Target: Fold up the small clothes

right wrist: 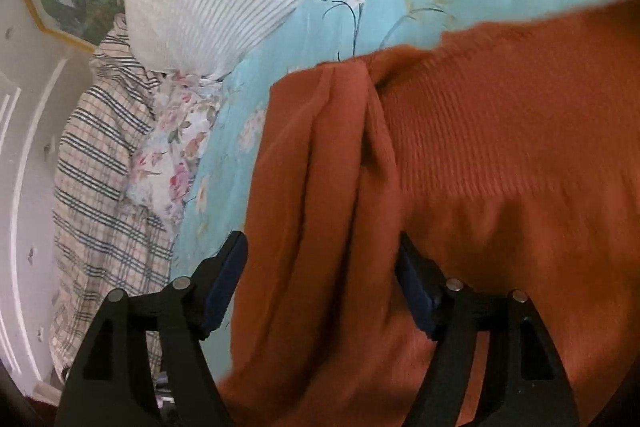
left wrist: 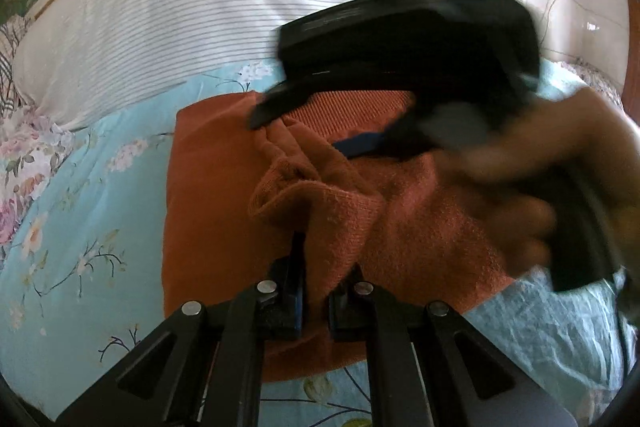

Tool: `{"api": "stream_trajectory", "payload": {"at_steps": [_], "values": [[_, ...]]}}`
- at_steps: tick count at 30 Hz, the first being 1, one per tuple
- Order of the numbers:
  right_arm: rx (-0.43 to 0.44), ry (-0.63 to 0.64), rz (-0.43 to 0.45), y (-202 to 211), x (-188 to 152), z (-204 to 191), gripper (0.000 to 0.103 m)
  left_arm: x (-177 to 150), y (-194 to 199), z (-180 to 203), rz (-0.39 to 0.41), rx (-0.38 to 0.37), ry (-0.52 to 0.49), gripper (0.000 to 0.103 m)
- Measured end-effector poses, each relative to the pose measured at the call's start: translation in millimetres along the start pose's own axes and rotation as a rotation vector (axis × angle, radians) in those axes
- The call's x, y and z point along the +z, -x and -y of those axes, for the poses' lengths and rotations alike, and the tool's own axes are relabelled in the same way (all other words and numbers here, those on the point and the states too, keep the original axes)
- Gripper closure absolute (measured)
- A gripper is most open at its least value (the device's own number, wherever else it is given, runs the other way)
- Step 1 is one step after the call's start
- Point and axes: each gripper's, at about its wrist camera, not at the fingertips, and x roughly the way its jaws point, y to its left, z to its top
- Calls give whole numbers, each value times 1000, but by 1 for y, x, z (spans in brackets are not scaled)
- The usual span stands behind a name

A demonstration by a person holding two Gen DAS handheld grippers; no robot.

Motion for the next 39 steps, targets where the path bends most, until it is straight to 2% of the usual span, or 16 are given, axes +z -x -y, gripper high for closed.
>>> {"api": "stream_trajectory", "payload": {"at_steps": [2,3,4,5,7,9,13,18,21,24,30,32,34,36,37,39], "values": [[2,22,9,-1,7,-5,48,1,0,3,-2,4,-8,97],[12,31,9,2,11,-8,69,2,1,3,-1,5,-11,97],[10,42,14,5,12,-11,81,3,2,5,-1,4,-18,97],[3,60,23,11,13,-15,85,4,4,6,1,3,-23,97],[-21,108,59,31,12,-24,87,9,11,11,13,5,-35,97],[-32,132,113,61,10,-26,88,15,17,15,24,-5,-36,97],[-72,139,213,118,1,-11,88,34,36,27,68,-86,-27,97],[-182,65,248,159,-14,41,88,55,46,68,96,-235,-37,97],[-221,19,233,161,-22,70,88,57,30,103,63,-289,-63,97],[-228,8,240,162,-25,79,88,54,17,126,28,-311,-76,97],[-257,4,236,156,-27,97,88,57,4,139,11,-313,-118,97],[-255,3,242,157,-30,100,88,53,-4,146,-17,-324,-123,96],[-252,-4,253,161,-34,98,87,50,-15,142,-59,-344,-111,92],[-281,9,267,168,-38,92,82,49,-18,133,-73,-355,-85,87],[-294,15,277,173,-41,89,76,48,-15,129,-74,-361,-72,85],[-298,17,305,184,-48,85,62,47,-8,117,-80,-377,-44,67]]}}
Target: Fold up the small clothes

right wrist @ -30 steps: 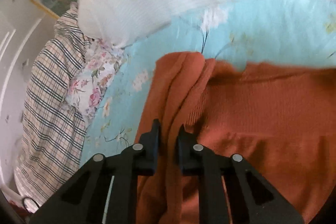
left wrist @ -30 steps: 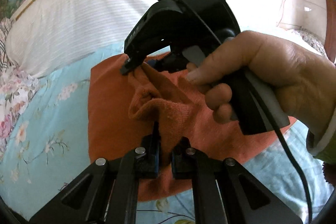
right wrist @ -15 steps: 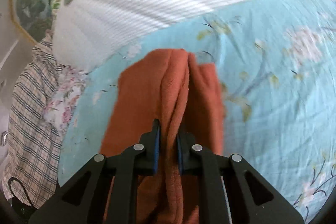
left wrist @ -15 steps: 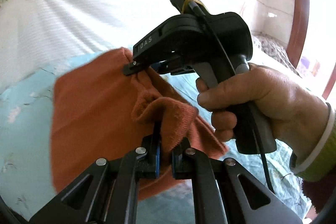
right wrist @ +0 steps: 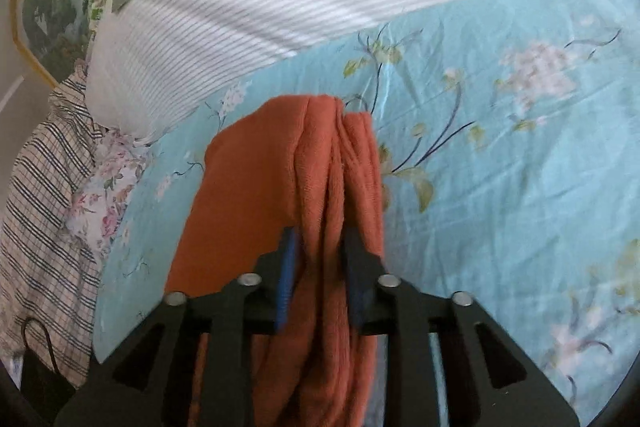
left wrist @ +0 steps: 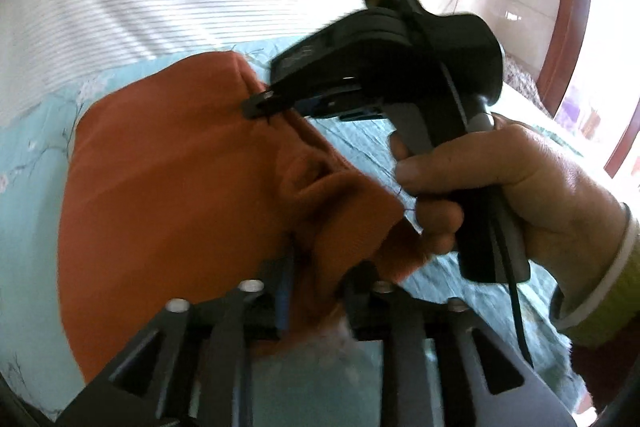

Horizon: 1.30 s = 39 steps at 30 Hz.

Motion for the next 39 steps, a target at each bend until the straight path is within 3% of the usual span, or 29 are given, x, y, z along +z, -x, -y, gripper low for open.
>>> {"api": "stream_trajectory", "payload": {"at_steps": [2,3,7,14,19,22,24,25,26,27,28,30,34,39], "values": [[-2,-8,22,10,-4,0,37,-5,15,-14,4,-10,43,52],[-6,-9,29,13,-7,0,35,-7,21,-22,3,-17,67,44],[-3,-37,-22,10,-17,6,34,-22,47,-61,7,11,180,33],[1,-62,-76,-6,-23,11,33,-29,48,-148,-33,51,392,27],[20,-63,-123,-23,-23,12,33,-26,21,-203,-63,-14,544,27],[60,-74,-147,-32,-24,11,34,-22,-5,-220,-120,-73,592,27],[91,-95,-169,-38,-26,12,39,-17,-22,-227,-140,-107,596,27],[113,-117,-187,-41,-27,14,57,-14,-28,-229,-139,-119,588,28],[139,-148,-203,-44,-28,16,65,-13,-31,-227,-143,-138,572,36],[151,-159,-196,-42,-30,14,67,-9,-39,-228,-152,-161,560,60],[147,-146,-188,-39,-32,9,71,-8,-44,-226,-170,-182,560,62],[165,-132,-174,-31,-37,-4,74,-6,-40,-221,-159,-167,548,78],[245,-65,-186,-27,-58,-49,77,-13,-1,-220,-102,-172,536,83],[358,-5,-218,-44,-101,-115,77,-40,75,-230,-25,-145,528,83]]}}
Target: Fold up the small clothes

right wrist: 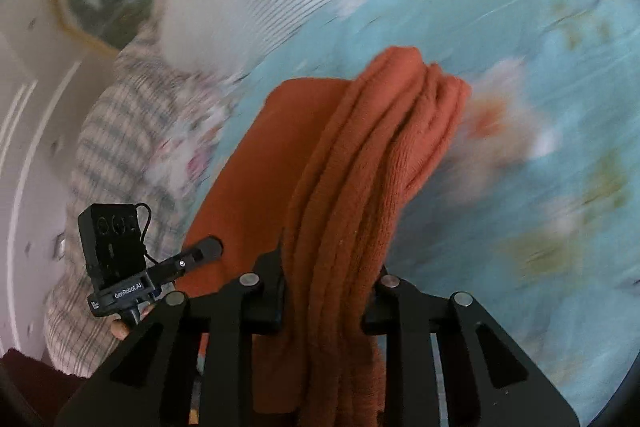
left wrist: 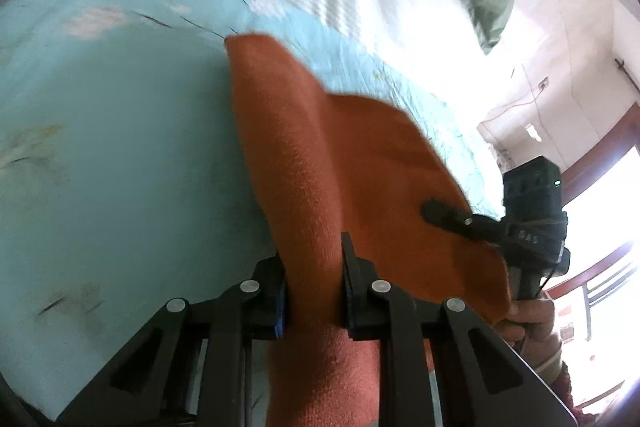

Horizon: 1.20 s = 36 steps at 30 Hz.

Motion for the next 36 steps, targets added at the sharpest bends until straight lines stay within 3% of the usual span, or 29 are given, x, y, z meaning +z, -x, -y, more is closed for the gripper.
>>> {"api": "stream_trajectory", "payload": {"at_steps": [6,9,12,16,18,20,24,27,31,34,36], "values": [[76,52,-47,-49,-33,-41,78,-43,95,-33,77,97,-4,83],[53,52,-81,-69,-45,-44,78,-70,133,-48,104,140,-7,83],[-11,29,-100,-78,-53,-32,78,-88,137,-58,90,169,5,83],[-35,2,-99,-79,-57,-24,75,-111,119,-88,21,184,74,79],[-80,0,-96,-77,-56,-27,67,-116,119,-99,16,157,101,68],[-117,13,-62,-65,-55,-30,59,-112,118,-107,8,135,130,58],[-135,32,-44,-56,-56,-34,59,-98,115,-125,13,129,187,46],[-151,39,-71,-61,-60,-30,59,-78,108,-142,14,85,253,46],[-169,56,-79,-65,-65,-27,59,-44,95,-157,40,105,288,46],[-169,60,-76,-66,-66,-26,59,-12,84,-169,58,120,303,53],[-167,58,-75,-65,-66,-25,59,14,72,-177,71,167,293,72]]}}
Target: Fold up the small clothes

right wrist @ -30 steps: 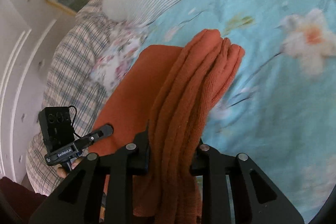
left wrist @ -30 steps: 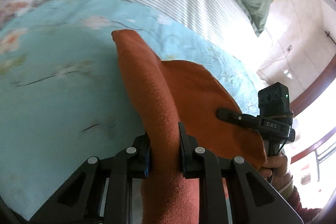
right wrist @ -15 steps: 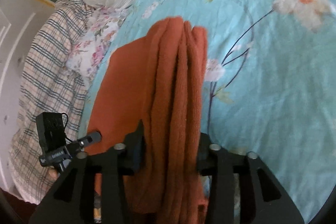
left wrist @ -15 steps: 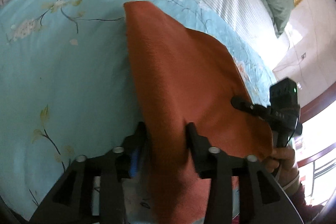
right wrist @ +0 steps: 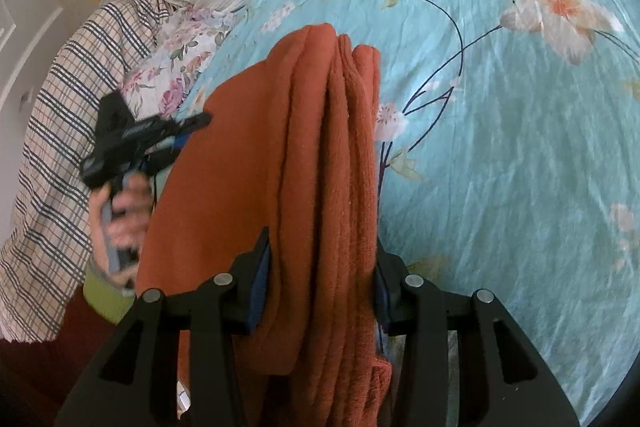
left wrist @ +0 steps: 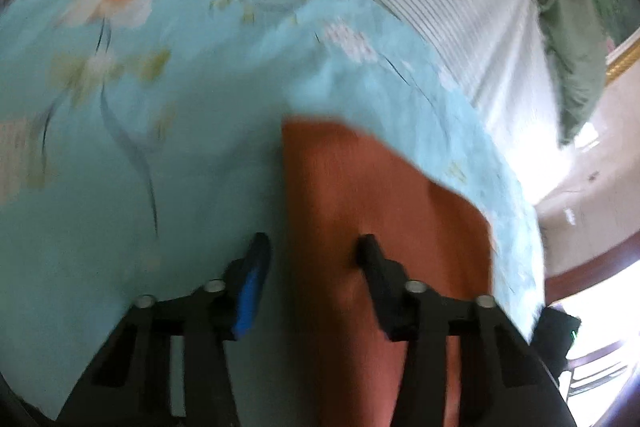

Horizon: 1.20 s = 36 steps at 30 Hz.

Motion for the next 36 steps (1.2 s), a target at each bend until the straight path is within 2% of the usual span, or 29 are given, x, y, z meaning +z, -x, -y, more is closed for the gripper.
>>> {"api": "stream_trajectory", "payload": {"at_steps": [2,4,8,10,12,17,23,24,26,30,32,36], "values": [[-1,-4,4,1,0,0,59,21,-7,0,23,23,-8,88],[-10,-14,20,6,0,1,59,36,-10,-1,48,47,-16,89],[-59,-11,132,32,3,-9,58,48,-5,0,81,66,-5,87],[-58,5,177,44,7,-15,58,41,9,3,108,70,-13,86],[-41,27,180,46,13,-24,58,26,24,10,137,85,-50,81],[-41,77,126,24,25,-37,58,-22,53,27,148,54,-125,79],[-72,41,47,-9,40,-24,58,-70,81,49,140,-31,-214,78],[-73,39,47,-12,42,-25,60,-76,84,52,133,-47,-229,77],[-42,29,52,-11,47,-26,91,-89,86,57,118,-67,-263,77],[67,43,201,31,46,-43,92,-103,80,63,76,-57,-308,77],[53,48,235,43,40,-43,92,-105,83,66,71,-57,-318,77],[-28,-47,149,18,28,-5,92,-109,87,73,72,-76,-338,77]]}}
